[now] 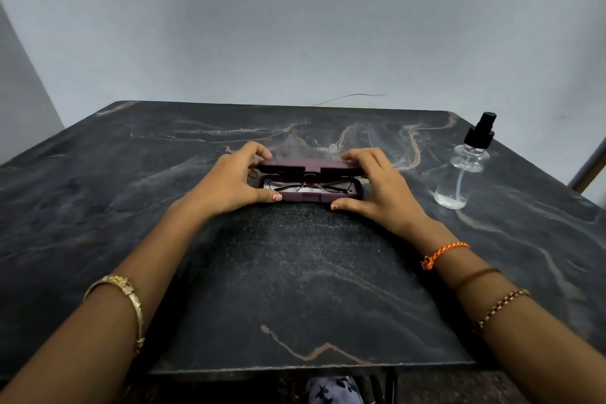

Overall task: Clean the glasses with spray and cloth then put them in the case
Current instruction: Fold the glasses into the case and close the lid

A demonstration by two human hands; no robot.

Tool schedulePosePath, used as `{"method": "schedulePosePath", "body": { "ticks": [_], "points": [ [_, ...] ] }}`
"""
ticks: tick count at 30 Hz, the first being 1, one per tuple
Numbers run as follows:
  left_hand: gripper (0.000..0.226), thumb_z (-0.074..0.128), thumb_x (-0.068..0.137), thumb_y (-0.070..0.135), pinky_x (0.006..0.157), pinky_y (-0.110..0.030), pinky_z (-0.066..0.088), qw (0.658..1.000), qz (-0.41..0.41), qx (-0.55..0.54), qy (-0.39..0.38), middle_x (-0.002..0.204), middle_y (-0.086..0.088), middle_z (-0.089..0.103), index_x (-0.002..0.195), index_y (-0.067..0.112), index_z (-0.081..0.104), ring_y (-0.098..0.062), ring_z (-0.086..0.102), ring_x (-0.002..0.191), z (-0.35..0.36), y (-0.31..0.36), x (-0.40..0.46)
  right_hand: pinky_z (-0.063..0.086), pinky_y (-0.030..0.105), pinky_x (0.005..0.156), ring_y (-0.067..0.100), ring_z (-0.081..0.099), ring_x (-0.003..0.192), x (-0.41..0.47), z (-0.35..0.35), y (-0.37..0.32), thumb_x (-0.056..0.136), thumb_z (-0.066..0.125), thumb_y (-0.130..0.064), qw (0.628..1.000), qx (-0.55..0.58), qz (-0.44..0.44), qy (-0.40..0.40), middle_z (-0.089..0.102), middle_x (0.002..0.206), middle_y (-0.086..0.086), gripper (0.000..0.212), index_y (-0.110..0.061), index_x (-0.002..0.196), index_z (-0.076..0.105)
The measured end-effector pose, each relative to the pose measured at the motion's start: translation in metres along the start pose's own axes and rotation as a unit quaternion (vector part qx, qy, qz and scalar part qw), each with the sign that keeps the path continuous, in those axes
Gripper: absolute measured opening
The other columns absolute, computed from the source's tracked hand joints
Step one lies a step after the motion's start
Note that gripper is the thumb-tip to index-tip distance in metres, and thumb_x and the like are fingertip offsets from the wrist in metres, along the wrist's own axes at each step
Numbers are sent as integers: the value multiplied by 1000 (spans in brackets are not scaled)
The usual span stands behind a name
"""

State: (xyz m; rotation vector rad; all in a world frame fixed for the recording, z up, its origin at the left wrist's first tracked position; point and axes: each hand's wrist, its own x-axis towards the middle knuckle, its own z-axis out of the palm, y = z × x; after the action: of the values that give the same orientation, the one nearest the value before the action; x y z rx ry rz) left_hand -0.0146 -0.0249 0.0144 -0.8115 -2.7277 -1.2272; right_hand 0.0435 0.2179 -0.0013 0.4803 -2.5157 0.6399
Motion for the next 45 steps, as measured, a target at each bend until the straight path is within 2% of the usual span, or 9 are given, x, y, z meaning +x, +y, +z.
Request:
{"method": "schedulePosePath", "body": {
  "ticks": [3,5,8,13,18,23,31,36,45],
  "points": [
    [41,77,67,23,82,-36,49,998,19,55,-1,103,1,56,100,24,53,-20,55,102,0,3,-3,43,29,73,17,55,90,-3,-1,-4,71,72,-37,997,-63,-33,-12,58,110,8,52,-11,114,57],
    [43,75,69,29,86,-44,49,995,25,98,-2,106,0,59,106,27,53,-20,55,105,-1,4,-4,41,27,71,23,59,90,-3,-3,-5,72,72,-37,996,-82,-37,-8,60,109,9,50,-10,113,59],
    [53,74,68,38,90,-49,45,986,44,162,-9,119,-1,58,114,32,49,-21,51,110,1,4,-4,42,29,71,26,60,93,-3,-4,-5,73,71,-38,994,-96,-42,-4,60,111,9,50,-11,114,59],
    [61,74,71,27,99,-42,39,979,122,160,-16,131,-2,53,126,22,46,-23,47,117,12,6,-5,49,39,75,30,59,102,-3,-4,-5,76,69,-33,991,-117,-64,-4,59,118,12,49,-7,116,58],
    [62,71,75,17,103,-34,32,971,157,180,-8,135,-11,49,130,11,43,-26,46,123,16,3,-6,52,44,79,32,60,103,-3,-5,-5,80,65,-32,986,-133,-95,-15,61,119,14,52,-5,122,54],
    [60,66,79,14,109,-35,26,951,192,241,-9,138,-19,44,131,3,39,-28,40,129,18,2,-5,56,49,69,37,64,96,-4,-5,-6,81,65,-28,977,-162,-137,-10,64,115,22,50,2,119,56],
    [54,63,82,10,105,-48,35,921,237,308,-9,132,-28,45,128,-6,40,-39,45,123,17,2,-10,56,41,45,37,70,71,-4,-5,-8,72,73,-21,949,-231,-214,23,70,96,26,45,9,104,63],
    [52,62,81,8,102,-53,38,916,247,316,-8,129,-31,47,125,-9,42,-43,47,120,17,2,-11,54,39,40,35,70,65,-3,-4,-6,70,75,-21,936,-257,-237,36,71,90,25,44,10,99,65],
    [50,61,83,9,104,-48,35,917,246,314,-2,131,-29,47,126,-6,42,-40,46,122,19,-1,-9,54,39,39,35,70,65,-2,-2,-5,70,75,-21,937,-253,-236,44,71,89,24,42,9,98,66]
  ]
}}
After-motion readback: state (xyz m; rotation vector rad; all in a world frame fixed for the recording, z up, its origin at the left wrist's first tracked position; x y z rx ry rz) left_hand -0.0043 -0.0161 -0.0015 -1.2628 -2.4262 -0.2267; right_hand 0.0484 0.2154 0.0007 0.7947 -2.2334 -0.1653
